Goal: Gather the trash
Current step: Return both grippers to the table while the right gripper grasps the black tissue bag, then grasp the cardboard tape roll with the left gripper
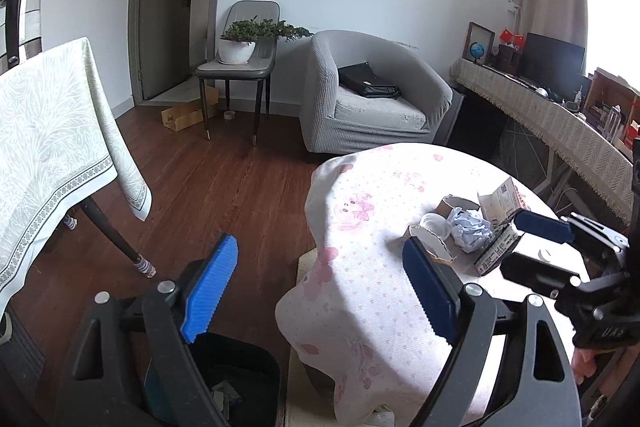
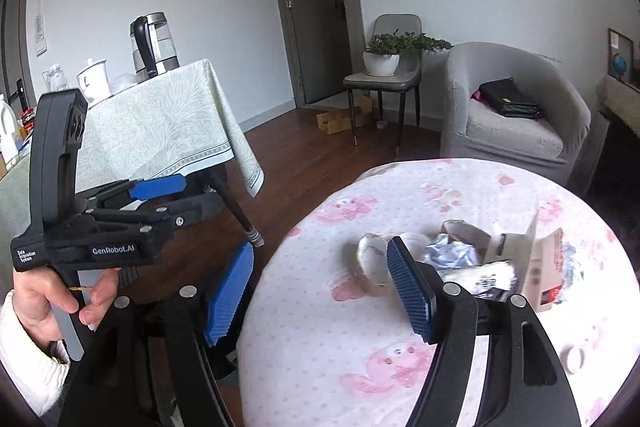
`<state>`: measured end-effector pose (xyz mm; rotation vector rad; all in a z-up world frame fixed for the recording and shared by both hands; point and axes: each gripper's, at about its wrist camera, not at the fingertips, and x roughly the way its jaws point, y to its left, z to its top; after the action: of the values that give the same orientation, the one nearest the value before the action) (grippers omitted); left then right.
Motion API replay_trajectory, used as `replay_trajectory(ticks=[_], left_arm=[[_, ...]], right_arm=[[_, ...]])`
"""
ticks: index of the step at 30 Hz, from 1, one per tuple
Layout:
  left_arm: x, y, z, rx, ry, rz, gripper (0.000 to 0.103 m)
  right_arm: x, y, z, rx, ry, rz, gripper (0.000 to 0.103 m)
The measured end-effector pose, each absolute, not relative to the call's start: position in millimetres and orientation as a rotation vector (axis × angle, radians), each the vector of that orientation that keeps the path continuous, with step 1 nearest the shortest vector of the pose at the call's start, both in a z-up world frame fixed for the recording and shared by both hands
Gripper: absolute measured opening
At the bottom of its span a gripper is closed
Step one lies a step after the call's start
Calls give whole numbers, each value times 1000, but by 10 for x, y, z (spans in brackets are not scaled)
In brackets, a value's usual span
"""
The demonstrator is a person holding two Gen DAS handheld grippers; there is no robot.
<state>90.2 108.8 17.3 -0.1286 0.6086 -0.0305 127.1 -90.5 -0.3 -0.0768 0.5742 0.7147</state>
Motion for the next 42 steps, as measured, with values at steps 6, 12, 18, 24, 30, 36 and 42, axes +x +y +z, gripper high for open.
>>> replay_trajectory(ticks=[6,12,18,24,30,36,42], left_arm=[[1044,878,91,-96,633,-68,87],[1208,731,6,-93,651,-104,87],[1381,567,-158,-101,700,-129,87],[1493,407,-245,-74,716,-145,87],[1602,309,-329,-77,736,-154,87],[1689,163,-374,-81,751,-175,87],[1755,29,-475,-30,785,-154,84]], right_arm=[[1404,-1280,43,-57,550,633,72],[1565,-1484,-21,-62,556,582,77],[1739,-1511,-154,-70,611,571,77],[1876,-1476,-290,-97,659,568,77],[1951,-1461,-390,-125,699,570,58],[1994,-1612,-342,-27,706,619,52],[1956,-1764,-172,40,634,617,52]])
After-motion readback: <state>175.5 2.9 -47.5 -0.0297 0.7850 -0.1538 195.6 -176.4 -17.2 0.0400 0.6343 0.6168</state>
